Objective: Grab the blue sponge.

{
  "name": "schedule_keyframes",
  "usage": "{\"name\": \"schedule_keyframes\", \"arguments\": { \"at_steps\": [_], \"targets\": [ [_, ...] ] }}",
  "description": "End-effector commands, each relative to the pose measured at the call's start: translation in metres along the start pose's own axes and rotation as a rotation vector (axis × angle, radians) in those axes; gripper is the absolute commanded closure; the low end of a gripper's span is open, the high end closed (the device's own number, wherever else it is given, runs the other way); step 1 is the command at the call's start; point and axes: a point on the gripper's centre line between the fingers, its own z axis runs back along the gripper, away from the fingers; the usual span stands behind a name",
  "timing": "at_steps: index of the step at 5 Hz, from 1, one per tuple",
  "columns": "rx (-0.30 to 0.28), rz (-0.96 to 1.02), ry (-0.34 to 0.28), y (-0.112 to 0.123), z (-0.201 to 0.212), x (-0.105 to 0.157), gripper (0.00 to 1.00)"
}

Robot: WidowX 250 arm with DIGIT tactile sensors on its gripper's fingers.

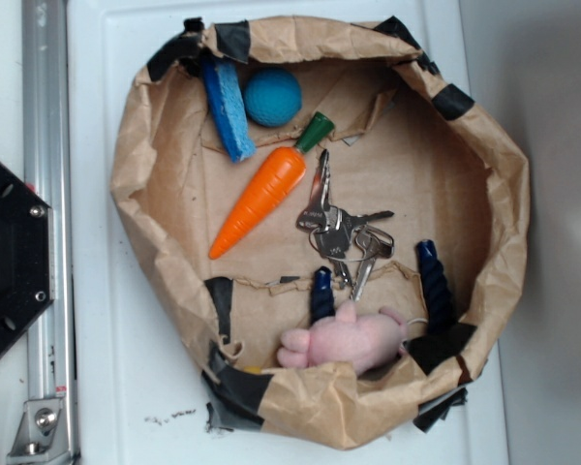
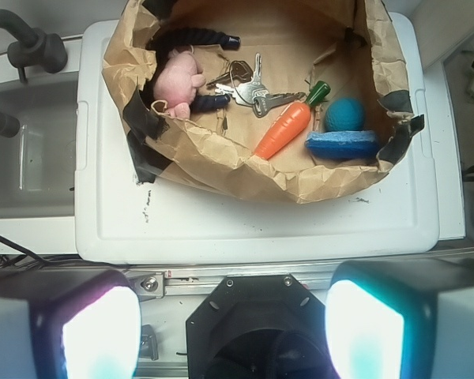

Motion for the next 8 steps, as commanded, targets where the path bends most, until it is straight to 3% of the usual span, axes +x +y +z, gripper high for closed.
{"name": "schedule_keyframes", "arguments": {
  "at_steps": [1, 2, 3, 5, 6, 8],
  "targets": [
    [0.000, 0.000, 0.000, 0.000, 0.000, 0.000, 0.00],
    [-0.001, 0.198, -0.087, 0.031, -0.017, 0.044, 0.00],
    [-0.028, 0.451, -0.144, 0.047, -0.037, 0.070, 0.00],
    [0.120, 0.826, -0.051, 0.072, -0.113, 0.079, 0.00],
    [0.205, 0.839, 0.015, 0.080, -0.141, 0.079, 0.00],
    [0.292, 0.979, 0.051, 0.096, -0.162, 0.070, 0.00]
  ]
}}
